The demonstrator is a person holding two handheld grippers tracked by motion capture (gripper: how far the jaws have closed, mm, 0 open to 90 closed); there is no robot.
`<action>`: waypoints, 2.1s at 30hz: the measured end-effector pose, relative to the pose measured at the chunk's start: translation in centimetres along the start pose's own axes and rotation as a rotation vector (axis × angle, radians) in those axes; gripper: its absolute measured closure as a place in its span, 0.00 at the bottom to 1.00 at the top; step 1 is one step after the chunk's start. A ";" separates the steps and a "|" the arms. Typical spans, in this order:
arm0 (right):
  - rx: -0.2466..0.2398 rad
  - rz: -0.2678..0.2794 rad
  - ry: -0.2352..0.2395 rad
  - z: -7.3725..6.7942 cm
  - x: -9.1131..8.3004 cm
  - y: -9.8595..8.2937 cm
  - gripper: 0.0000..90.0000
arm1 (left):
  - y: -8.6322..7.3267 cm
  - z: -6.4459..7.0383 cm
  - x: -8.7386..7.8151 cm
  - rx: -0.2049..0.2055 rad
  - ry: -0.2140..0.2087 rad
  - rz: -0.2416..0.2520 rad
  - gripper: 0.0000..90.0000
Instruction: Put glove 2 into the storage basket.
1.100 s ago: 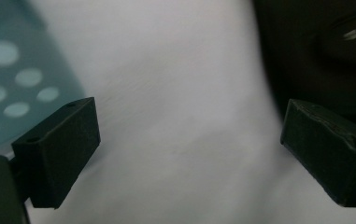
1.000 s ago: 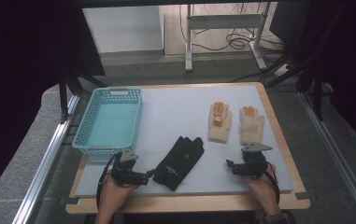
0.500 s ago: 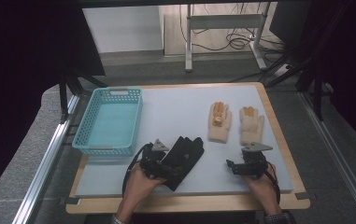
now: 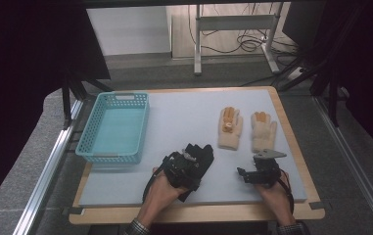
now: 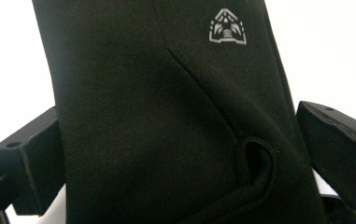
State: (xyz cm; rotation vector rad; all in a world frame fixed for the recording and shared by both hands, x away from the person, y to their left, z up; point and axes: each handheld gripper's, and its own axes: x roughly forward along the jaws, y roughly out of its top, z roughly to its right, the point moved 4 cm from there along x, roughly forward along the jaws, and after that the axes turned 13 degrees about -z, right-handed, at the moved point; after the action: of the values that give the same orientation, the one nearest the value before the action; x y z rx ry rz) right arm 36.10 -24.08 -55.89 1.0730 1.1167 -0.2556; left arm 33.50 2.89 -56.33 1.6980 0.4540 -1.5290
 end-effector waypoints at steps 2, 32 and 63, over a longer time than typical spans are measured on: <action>-0.001 -0.001 -0.003 -0.1 0.0 0.0 0.21 | 0.0 0.0 -0.1 -0.015 0.002 0.000 0.01; -0.004 -0.003 -0.009 -0.1 0.0 0.0 0.20 | 2.7 -5.5 -7.4 -0.061 0.053 0.099 0.66; -0.009 -0.005 -0.011 -0.1 0.0 0.0 0.20 | -0.2 -21.4 -14.7 -0.390 0.241 0.063 0.65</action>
State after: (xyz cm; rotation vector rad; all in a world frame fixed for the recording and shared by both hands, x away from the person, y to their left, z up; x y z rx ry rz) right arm 36.03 -23.95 -55.92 1.0602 1.1094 -0.2601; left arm 44.49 22.42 -43.27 1.5715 0.7637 -1.1070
